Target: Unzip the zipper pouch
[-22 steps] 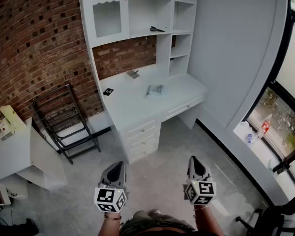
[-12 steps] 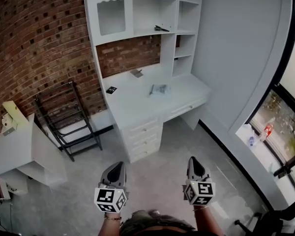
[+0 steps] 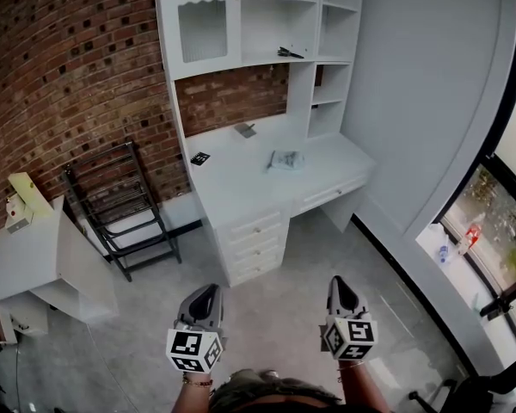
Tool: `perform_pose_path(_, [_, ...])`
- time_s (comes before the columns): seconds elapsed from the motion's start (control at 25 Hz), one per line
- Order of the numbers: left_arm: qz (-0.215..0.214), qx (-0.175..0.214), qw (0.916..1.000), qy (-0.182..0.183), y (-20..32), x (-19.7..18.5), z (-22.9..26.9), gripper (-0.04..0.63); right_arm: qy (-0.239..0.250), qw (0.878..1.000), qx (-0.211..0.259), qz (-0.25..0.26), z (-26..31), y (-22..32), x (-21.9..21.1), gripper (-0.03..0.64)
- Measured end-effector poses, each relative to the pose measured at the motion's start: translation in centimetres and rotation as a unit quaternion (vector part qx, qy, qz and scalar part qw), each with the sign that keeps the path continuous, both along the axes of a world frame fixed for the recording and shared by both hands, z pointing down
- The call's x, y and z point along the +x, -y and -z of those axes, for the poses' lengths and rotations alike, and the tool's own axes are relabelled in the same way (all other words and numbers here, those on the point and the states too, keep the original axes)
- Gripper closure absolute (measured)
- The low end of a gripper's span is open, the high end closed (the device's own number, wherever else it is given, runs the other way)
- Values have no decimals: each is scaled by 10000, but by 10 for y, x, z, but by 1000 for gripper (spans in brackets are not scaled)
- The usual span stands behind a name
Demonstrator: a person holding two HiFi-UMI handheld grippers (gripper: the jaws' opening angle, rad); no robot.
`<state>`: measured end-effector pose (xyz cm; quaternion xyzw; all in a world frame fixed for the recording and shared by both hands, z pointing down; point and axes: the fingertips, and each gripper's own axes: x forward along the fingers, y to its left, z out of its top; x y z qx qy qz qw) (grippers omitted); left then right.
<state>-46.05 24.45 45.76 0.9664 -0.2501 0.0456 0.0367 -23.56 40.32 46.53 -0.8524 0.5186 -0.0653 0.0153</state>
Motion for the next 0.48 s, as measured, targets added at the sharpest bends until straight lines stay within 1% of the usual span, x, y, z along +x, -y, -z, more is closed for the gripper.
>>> perform_pose_path(0.08, [-4, -1, 10000, -23, 1, 0, 0, 591, 44, 10000, 2, 20, -1, 2, 2, 607])
perform_pose_path(0.16, [11, -26, 10000, -31, 3, 0, -2, 583, 84, 9999, 19, 132, -3, 5, 1, 546])
perform_pose_path(0.2, [-1, -56, 10000, -45, 3, 0, -3, 556, 88, 9998, 25, 194, -3, 6, 0, 530])
perform_pose_path(0.28, [-50, -125, 9999, -89, 4, 1, -5, 458, 89, 9995, 25, 308, -4, 9, -1, 472])
perform_pose_path(0.32, [-69, -144, 9998, -110, 5, 2, -5, 419, 99, 9993, 18, 366, -4, 10, -2, 451])
perform_pose_path(0.4, [-91, -150, 9998, -134, 5, 2, -6, 372, 122, 9988, -14, 468, -6, 12, -3, 429])
perform_pose_path(0.48, [-114, -147, 9997, -134, 5, 3, -8, 333, 119, 9985, -66, 534, -10, 13, -4, 391])
